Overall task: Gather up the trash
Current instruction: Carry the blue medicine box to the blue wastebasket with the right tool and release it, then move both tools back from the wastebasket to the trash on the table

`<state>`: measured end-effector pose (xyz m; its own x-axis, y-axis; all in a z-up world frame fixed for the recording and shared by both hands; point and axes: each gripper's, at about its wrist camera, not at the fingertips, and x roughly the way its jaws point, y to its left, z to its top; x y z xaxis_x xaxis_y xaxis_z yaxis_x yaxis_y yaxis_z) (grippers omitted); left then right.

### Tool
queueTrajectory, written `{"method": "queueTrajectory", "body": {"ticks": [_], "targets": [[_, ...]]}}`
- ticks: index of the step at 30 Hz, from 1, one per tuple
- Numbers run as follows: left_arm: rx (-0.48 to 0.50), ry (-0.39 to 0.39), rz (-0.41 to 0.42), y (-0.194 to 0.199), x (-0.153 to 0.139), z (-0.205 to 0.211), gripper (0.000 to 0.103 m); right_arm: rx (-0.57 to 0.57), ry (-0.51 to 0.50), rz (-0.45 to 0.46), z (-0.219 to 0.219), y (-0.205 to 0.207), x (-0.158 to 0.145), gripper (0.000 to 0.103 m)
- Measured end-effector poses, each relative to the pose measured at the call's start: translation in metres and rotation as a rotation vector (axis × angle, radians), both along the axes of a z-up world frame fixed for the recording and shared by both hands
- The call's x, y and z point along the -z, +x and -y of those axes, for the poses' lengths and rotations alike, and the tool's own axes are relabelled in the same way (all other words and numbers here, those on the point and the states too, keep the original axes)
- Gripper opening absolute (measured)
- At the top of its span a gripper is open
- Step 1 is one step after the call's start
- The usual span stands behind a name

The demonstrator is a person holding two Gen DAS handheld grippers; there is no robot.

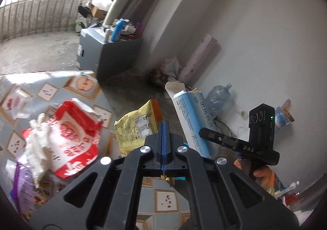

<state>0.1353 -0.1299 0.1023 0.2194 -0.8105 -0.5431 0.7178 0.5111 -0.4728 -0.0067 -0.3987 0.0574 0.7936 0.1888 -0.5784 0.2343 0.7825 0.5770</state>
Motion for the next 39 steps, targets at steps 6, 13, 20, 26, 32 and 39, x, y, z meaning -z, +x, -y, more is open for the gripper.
{"method": "queueTrajectory", "body": {"ticks": [6, 13, 20, 26, 32, 39], "targets": [[0.249, 0.015, -0.137, -0.025, 0.030, 0.114, 0.000, 0.314, 0.055, -0.087, 0.067, -0.078, 0.044, 0.065], [0.493, 0.189, -0.301, -0.062, 0.116, 0.253, 0.000, 0.599, 0.179, -0.252, 0.132, -0.139, 0.133, 0.065], [0.534, 0.344, -0.239, -0.087, 0.179, 0.353, 0.000, 0.718, 0.248, -0.372, 0.189, -0.143, 0.208, 0.071], [0.441, 0.502, -0.082, -0.082, 0.213, 0.377, 0.043, 0.800, 0.410, -0.429, 0.233, -0.152, 0.288, 0.078], [0.337, 0.512, -0.081, -0.052, 0.197, 0.331, 0.044, 0.753, 0.378, -0.394, 0.213, -0.148, 0.291, 0.078], [0.209, 0.441, -0.036, -0.024, 0.139, 0.247, 0.050, 0.704, 0.301, -0.333, 0.197, -0.133, 0.245, 0.078]]}}
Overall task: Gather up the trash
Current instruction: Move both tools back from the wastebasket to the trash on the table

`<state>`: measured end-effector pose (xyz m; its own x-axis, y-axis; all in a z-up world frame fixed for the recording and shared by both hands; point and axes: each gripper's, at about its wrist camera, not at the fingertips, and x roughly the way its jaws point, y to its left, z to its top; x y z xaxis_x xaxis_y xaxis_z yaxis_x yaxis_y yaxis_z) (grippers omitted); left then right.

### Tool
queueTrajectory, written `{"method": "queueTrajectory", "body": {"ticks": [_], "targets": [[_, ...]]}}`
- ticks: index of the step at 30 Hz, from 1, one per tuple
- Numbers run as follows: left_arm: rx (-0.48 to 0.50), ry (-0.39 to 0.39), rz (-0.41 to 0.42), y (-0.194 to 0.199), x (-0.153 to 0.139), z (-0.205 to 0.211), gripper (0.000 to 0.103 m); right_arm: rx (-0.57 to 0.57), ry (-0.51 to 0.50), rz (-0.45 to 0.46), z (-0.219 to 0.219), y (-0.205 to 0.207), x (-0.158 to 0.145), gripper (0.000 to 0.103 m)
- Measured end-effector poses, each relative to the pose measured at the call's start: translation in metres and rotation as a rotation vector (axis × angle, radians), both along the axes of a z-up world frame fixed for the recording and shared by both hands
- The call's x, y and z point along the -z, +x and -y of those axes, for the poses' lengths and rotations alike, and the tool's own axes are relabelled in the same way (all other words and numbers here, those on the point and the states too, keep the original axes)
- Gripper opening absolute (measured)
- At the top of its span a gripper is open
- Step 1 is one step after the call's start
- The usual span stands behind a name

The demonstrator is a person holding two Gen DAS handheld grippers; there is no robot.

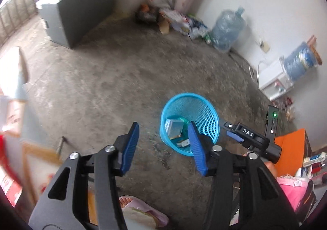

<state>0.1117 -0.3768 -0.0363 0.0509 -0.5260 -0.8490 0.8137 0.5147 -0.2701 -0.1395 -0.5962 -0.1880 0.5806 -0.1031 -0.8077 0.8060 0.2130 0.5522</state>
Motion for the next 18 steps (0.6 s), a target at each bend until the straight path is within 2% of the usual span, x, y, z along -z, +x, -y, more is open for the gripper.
{"method": "queueTrajectory", "body": {"ticks": [6, 11, 14, 18], "targets": [[-0.102, -0.075, 0.088, 0.012, -0.056, -0.087, 0.054, -0.127, -0.129, 0.047, -0.030, 0.030, -0.067, 0.078], [-0.227, -0.175, 0.174, 0.022, -0.103, -0.175, 0.054, -0.294, -0.233, 0.091, -0.072, 0.075, -0.125, 0.078], [-0.314, -0.228, 0.233, 0.031, -0.128, -0.235, 0.054, -0.379, -0.265, 0.152, -0.101, 0.099, -0.154, 0.078], [-0.430, -0.252, 0.326, 0.041, -0.150, -0.307, 0.054, -0.500, -0.268, 0.226, -0.144, 0.133, -0.183, 0.078]]}}
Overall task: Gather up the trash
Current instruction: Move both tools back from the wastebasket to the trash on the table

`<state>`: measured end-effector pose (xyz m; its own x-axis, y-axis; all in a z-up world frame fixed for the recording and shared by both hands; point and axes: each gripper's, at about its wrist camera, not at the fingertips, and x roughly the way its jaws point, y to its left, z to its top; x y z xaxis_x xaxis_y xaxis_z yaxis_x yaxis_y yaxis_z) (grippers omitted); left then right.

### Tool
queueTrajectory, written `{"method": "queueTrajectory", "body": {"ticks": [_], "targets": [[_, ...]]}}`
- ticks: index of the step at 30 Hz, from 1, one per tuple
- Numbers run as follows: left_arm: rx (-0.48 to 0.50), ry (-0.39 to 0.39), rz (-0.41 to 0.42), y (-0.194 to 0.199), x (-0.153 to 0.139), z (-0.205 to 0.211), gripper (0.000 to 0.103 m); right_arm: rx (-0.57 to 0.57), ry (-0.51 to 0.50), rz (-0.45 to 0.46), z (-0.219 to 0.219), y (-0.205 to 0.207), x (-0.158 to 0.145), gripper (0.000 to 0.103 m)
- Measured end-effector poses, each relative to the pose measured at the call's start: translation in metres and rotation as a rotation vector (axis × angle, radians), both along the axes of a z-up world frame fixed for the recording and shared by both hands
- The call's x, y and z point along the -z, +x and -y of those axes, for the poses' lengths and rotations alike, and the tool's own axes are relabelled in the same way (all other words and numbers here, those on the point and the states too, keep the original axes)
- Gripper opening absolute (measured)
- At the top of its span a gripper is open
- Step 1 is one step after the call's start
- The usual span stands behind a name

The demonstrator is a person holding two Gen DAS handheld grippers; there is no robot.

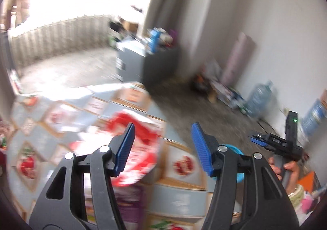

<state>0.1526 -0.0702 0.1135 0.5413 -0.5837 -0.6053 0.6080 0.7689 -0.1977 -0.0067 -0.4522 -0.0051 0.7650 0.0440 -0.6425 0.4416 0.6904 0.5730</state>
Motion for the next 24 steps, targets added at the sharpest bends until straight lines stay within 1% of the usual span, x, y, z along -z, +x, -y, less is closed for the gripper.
{"method": "queueTrajectory", "body": {"ticks": [2, 5, 8, 11, 15, 18, 21, 24], "targets": [[-0.073, -0.013, 0.010, 0.008, -0.004, -0.038, 0.054, -0.065, -0.001, 0.020, -0.024, 0.018, -0.010, 0.078], [-0.159, -0.050, -0.031, 0.019, -0.001, -0.085, 0.054, -0.157, 0.027, 0.052, -0.054, 0.040, -0.018, 0.078], [-0.204, -0.075, -0.086, 0.023, 0.017, -0.122, 0.054, -0.214, 0.111, 0.053, -0.074, 0.062, -0.015, 0.078], [-0.227, -0.081, -0.109, 0.023, 0.033, -0.146, 0.054, -0.248, 0.113, 0.033, -0.096, 0.076, -0.018, 0.075], [-0.226, -0.108, -0.105, 0.025, 0.043, -0.168, 0.054, -0.293, 0.126, 0.035, -0.119, 0.089, -0.026, 0.072], [-0.210, -0.126, -0.085, 0.028, 0.043, -0.183, 0.054, -0.326, 0.120, 0.039, -0.139, 0.103, -0.036, 0.070], [-0.185, -0.137, -0.072, 0.040, 0.044, -0.183, 0.054, -0.384, 0.134, 0.043, -0.159, 0.119, -0.041, 0.066], [-0.133, -0.156, -0.079, 0.057, 0.046, -0.181, 0.054, -0.437, 0.161, 0.031, -0.179, 0.138, -0.040, 0.061]]}}
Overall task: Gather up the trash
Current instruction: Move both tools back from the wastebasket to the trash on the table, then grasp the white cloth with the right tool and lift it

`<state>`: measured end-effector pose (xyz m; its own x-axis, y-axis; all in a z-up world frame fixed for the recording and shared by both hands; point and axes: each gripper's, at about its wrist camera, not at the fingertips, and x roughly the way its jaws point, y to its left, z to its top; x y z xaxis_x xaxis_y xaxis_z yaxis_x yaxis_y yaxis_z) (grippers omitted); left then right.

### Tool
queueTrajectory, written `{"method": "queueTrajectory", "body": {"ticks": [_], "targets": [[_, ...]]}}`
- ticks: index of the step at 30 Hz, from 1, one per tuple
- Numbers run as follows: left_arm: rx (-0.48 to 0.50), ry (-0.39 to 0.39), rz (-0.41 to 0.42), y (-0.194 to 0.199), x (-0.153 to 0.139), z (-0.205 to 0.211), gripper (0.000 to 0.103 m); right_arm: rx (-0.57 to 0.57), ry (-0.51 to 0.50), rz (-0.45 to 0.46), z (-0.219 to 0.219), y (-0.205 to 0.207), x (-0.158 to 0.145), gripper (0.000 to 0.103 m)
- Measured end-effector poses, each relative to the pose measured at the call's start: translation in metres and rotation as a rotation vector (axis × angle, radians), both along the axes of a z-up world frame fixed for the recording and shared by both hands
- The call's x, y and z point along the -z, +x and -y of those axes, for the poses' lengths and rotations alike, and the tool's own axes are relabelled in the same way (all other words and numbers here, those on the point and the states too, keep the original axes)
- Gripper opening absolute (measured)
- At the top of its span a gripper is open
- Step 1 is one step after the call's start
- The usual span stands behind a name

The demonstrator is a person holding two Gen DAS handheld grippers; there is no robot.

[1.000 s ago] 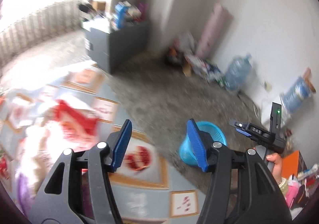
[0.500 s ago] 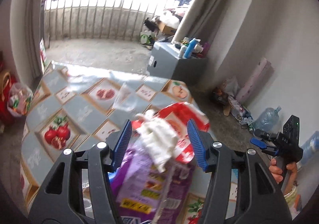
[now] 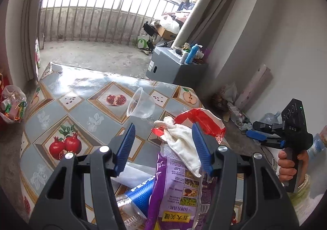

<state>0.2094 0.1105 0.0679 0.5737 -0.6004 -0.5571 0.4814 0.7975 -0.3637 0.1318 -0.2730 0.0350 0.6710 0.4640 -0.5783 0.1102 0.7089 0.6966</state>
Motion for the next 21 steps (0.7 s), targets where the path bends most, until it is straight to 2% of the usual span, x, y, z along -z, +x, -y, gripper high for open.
{"method": "queueTrajectory", "body": {"ticks": [4, 11, 16, 19, 21], "targets": [[0.062, -0.009, -0.023, 0.034, 0.006, 0.006, 0.054, -0.068, 0.039, -0.035, -0.020, 0.027, 0.007, 0.057], [0.138, -0.014, -0.056, 0.097, 0.025, 0.023, 0.052, -0.153, 0.078, -0.117, -0.051, 0.068, 0.024, 0.057], [0.158, -0.011, -0.110, 0.130, 0.050, 0.040, 0.035, -0.190, 0.097, -0.177, -0.064, 0.088, 0.038, 0.057], [0.161, 0.012, -0.156, 0.147, 0.069, 0.053, 0.027, -0.202, 0.102, -0.208, -0.066, 0.093, 0.047, 0.057], [0.161, 0.032, -0.168, 0.154, 0.078, 0.058, 0.026, -0.208, 0.110, -0.225, -0.066, 0.095, 0.053, 0.057]]}}
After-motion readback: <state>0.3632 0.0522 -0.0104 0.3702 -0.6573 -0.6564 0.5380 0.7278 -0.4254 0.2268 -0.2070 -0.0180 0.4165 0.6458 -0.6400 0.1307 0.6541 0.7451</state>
